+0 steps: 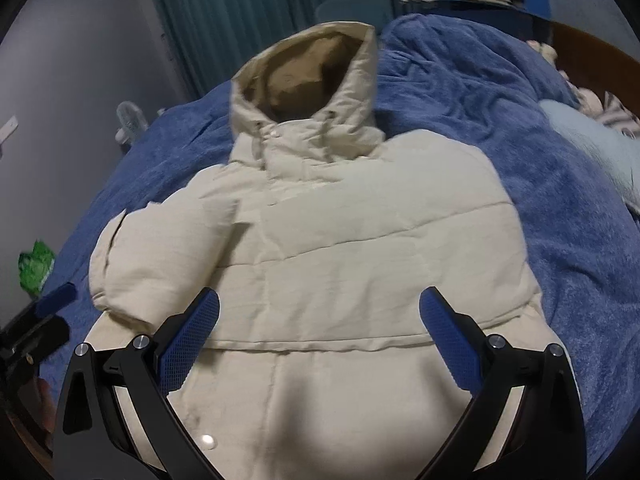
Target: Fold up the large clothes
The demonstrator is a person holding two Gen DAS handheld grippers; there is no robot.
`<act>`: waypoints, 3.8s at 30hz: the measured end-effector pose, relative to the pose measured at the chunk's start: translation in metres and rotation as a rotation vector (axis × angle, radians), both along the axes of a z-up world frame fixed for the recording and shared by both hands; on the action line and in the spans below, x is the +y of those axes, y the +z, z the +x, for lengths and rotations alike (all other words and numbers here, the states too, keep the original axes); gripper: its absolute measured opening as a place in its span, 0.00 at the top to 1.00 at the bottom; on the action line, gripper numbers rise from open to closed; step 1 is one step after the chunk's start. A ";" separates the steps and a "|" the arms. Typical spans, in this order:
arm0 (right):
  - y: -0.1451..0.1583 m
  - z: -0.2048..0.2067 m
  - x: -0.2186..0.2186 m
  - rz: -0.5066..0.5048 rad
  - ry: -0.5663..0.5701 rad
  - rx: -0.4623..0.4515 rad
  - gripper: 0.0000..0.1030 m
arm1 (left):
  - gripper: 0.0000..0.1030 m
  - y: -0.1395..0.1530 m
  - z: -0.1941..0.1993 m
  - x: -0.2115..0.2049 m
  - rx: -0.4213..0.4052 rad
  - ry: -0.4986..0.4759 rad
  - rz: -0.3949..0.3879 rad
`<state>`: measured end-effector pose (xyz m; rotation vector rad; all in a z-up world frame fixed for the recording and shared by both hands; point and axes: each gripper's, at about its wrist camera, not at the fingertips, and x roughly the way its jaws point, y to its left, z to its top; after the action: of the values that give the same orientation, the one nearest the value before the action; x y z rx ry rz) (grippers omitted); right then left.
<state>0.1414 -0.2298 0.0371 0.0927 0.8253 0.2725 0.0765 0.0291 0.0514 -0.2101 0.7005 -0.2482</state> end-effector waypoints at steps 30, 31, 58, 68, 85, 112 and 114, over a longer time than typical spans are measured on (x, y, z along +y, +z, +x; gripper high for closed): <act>0.025 -0.029 0.134 -0.283 0.258 -0.231 0.72 | 0.08 -0.066 0.038 0.128 0.192 0.368 0.034; 0.031 -0.026 0.121 -0.262 0.235 -0.225 0.72 | 0.08 -0.064 0.038 0.125 0.180 0.357 0.031; -0.008 0.044 -0.063 0.395 -0.228 0.037 0.82 | 0.08 -0.077 0.047 0.094 0.203 0.288 0.137; -0.036 0.050 -0.096 0.259 -0.373 0.137 0.81 | 0.08 -0.078 0.047 0.096 0.214 0.292 0.134; -0.053 0.054 -0.090 0.049 -0.401 0.202 0.43 | 0.08 -0.082 0.049 0.096 0.231 0.290 0.137; -0.062 0.049 0.003 -0.158 -0.019 0.148 0.24 | 0.08 -0.086 0.102 0.035 0.260 0.190 0.302; -0.068 0.050 0.004 -0.166 -0.005 0.153 0.24 | 0.07 -0.095 0.105 0.032 0.272 0.192 0.324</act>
<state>0.1913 -0.2258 -0.0309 -0.0405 0.9964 0.1934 0.1812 0.0609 -0.0433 0.0008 0.9720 0.0812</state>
